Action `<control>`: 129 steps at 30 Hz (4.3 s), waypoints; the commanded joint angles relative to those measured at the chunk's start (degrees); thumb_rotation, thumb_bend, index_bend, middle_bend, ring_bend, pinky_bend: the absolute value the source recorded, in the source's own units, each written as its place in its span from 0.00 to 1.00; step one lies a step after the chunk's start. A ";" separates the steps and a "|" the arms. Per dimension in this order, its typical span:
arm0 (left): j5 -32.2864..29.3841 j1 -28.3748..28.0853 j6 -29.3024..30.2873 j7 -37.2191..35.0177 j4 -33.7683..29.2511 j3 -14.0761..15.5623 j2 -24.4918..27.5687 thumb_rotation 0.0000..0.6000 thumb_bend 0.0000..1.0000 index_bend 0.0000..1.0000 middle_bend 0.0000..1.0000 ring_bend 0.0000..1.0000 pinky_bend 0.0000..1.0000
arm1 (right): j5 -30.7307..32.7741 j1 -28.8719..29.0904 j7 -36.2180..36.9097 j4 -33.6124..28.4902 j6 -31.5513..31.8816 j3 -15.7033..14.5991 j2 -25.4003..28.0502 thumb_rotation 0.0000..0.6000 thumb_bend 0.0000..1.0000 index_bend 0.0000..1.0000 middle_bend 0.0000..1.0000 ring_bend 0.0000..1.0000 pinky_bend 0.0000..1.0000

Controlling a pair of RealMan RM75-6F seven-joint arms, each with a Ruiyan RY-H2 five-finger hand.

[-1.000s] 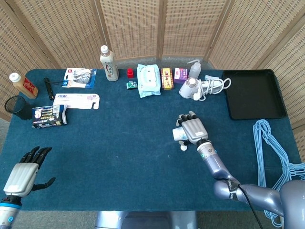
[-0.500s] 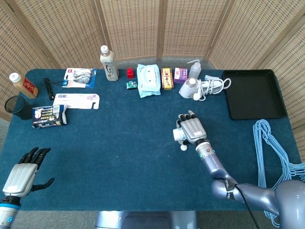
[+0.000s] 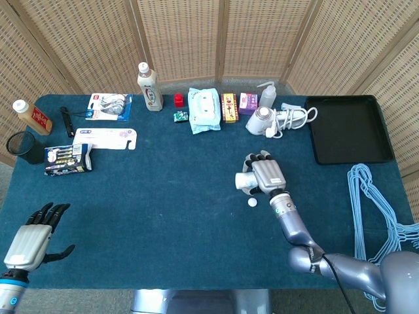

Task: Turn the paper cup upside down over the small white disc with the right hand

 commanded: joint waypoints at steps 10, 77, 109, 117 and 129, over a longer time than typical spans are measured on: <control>0.13 -0.32 -0.09 0.79 -0.68 -0.14 0.14 0.63 0.23 0.07 0.13 0.06 0.13 | 7.70 -5.32 20.55 -10.03 -8.95 7.27 5.45 0.89 0.24 0.49 0.24 0.24 0.07; 1.03 -0.66 0.35 3.00 -3.75 -0.05 1.35 0.65 0.23 0.07 0.13 0.06 0.13 | -13.81 -13.00 37.15 -9.80 -6.76 0.60 9.17 0.90 0.27 0.22 0.15 0.18 0.01; 4.65 2.72 6.52 -1.77 0.90 0.20 0.04 0.65 0.23 0.07 0.13 0.06 0.13 | -23.49 -25.24 0.49 -20.10 24.41 -7.06 17.56 0.90 0.27 0.44 0.31 0.29 0.18; 7.27 4.05 9.59 -3.38 2.54 0.30 -0.35 0.65 0.23 0.07 0.13 0.06 0.13 | -24.25 -30.26 -2.23 -24.31 29.36 -9.65 20.60 0.90 0.27 0.44 0.31 0.29 0.17; 8.02 3.98 9.36 -3.36 2.56 -0.04 -0.80 0.65 0.23 0.07 0.13 0.06 0.13 | -24.77 -33.85 -3.70 -25.72 32.30 -10.26 22.10 0.90 0.27 0.45 0.31 0.29 0.16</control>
